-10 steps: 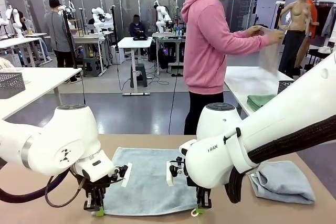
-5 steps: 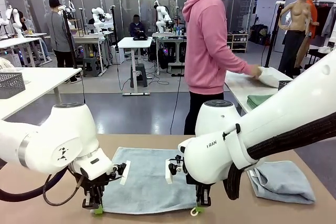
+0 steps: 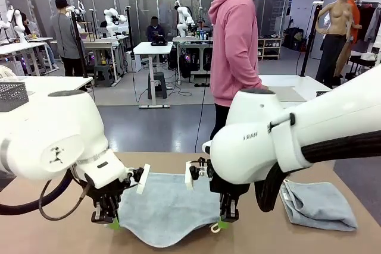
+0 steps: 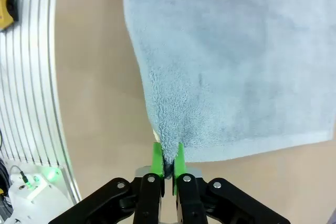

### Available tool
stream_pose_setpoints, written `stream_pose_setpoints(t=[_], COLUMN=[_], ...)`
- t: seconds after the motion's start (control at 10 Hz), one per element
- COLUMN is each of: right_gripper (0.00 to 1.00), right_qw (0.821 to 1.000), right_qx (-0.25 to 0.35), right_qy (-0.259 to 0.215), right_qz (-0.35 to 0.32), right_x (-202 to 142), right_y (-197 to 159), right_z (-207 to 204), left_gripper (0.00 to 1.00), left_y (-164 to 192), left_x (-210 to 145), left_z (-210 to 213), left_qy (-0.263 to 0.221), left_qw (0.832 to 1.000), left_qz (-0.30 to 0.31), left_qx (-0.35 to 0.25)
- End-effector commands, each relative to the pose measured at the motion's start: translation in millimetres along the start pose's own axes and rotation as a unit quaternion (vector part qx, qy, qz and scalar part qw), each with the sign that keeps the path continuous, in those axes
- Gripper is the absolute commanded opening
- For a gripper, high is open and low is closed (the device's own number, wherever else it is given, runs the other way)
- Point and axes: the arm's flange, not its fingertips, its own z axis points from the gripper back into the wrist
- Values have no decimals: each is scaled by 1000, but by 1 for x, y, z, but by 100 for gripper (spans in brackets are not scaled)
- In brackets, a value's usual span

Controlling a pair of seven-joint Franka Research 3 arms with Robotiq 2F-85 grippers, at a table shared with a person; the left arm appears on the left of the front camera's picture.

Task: Fold the towels and place them in the basket.
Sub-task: When a person lays out a Towel with hook on the table, fold it in half twice.

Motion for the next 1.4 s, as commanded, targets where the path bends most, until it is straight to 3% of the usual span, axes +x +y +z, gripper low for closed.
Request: stream_pose_setpoints(t=[0.0,0.2,0.5,0.9,1.3], right_gripper=[0,0,0,0,0], right_qw=[999,999,999,998,996], right_qx=[-12,-30,-8,23,40], right_qy=[-30,-37,-27,10,22], right_qz=[8,1,-21,-52,-72], right_x=[-5,-4,3,2,2], right_y=[6,-12,-59,-133,-176], right_z=[25,40,39,31,21], left_gripper=[0,0,0,0,0], left_y=[-4,20,76,142,180], left_x=[8,13,17,6,1], left_z=[35,56,66,50,27], left_qy=[-17,-15,-20,-13,-16], left_qw=[1000,999,999,996,995], left_qz=[22,31,37,62,60], left_qx=[-5,6,-23,-69,-78])
